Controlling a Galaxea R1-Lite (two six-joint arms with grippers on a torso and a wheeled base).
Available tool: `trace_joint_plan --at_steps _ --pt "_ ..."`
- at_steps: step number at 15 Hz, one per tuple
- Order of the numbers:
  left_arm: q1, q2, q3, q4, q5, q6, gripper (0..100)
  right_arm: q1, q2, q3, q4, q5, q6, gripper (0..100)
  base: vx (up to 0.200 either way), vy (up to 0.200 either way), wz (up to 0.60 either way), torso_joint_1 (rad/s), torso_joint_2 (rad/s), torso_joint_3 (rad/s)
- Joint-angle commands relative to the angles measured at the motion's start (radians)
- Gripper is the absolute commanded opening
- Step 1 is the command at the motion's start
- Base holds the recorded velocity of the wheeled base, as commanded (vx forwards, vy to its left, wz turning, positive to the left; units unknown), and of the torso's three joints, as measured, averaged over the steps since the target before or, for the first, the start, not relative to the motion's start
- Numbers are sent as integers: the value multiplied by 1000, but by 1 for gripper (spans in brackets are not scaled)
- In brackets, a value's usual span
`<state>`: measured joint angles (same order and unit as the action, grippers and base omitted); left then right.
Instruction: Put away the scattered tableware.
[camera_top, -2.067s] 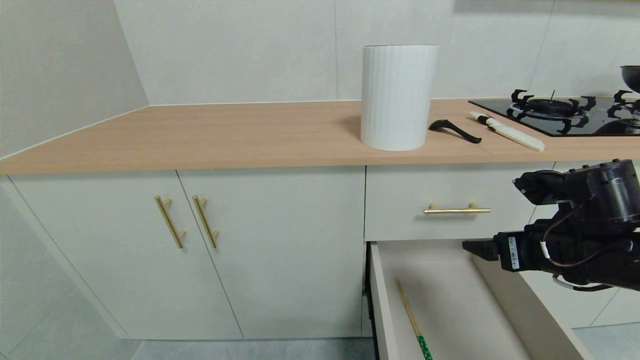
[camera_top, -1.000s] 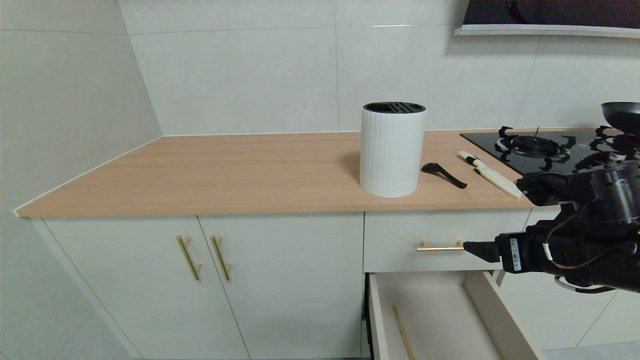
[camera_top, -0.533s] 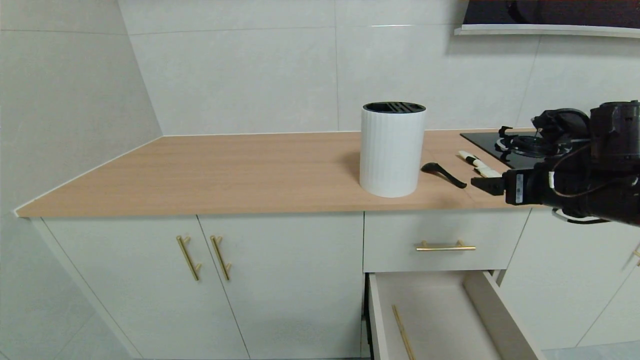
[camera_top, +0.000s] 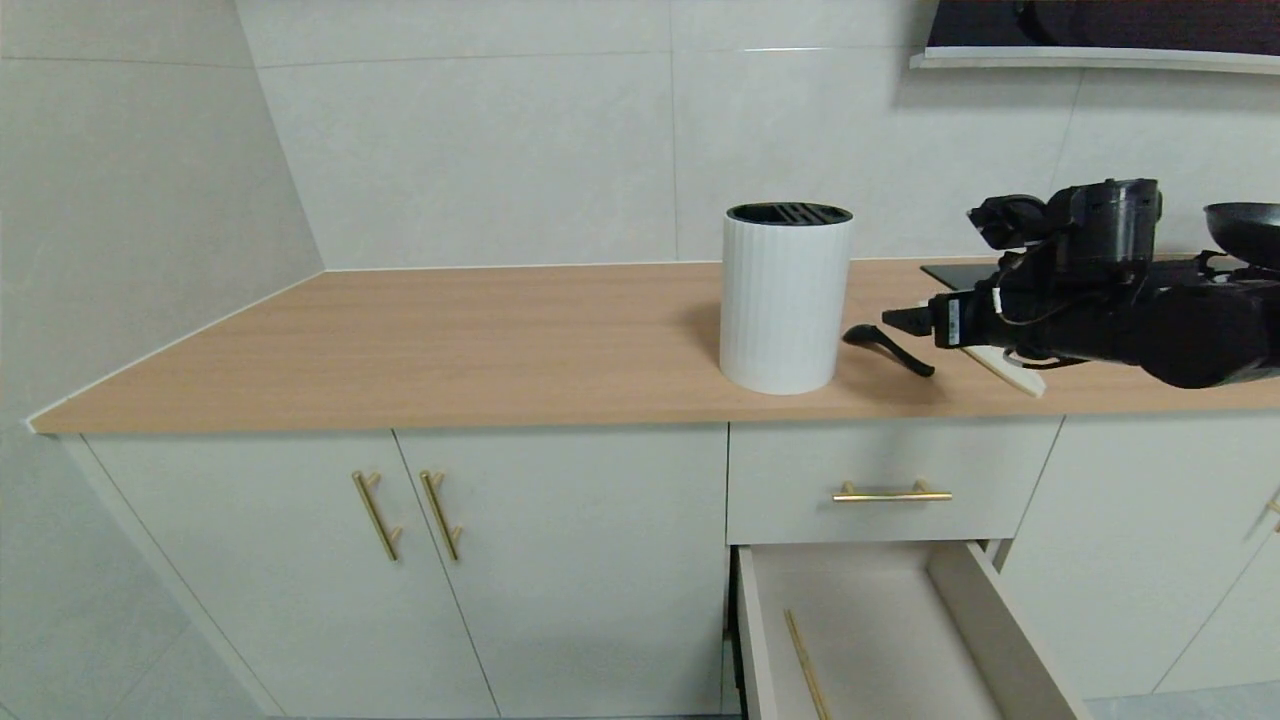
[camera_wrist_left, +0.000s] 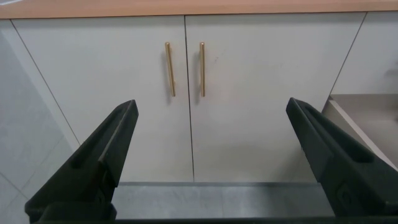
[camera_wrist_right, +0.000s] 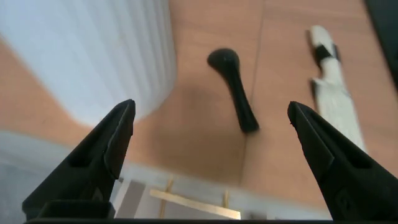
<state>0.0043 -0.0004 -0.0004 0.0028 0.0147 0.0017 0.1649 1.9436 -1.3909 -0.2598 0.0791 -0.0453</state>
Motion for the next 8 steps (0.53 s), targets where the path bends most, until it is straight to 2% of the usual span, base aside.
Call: trace_joint_plan --at_steps 1,8 --pt "0 0 0 0 1 0 100 -39 132 -57 1 22 -38 100 0 0 0 0 0 0" --pt "0 0 0 0 1 0 100 -82 209 -112 4 87 -56 100 0 0 0 0 0 0"
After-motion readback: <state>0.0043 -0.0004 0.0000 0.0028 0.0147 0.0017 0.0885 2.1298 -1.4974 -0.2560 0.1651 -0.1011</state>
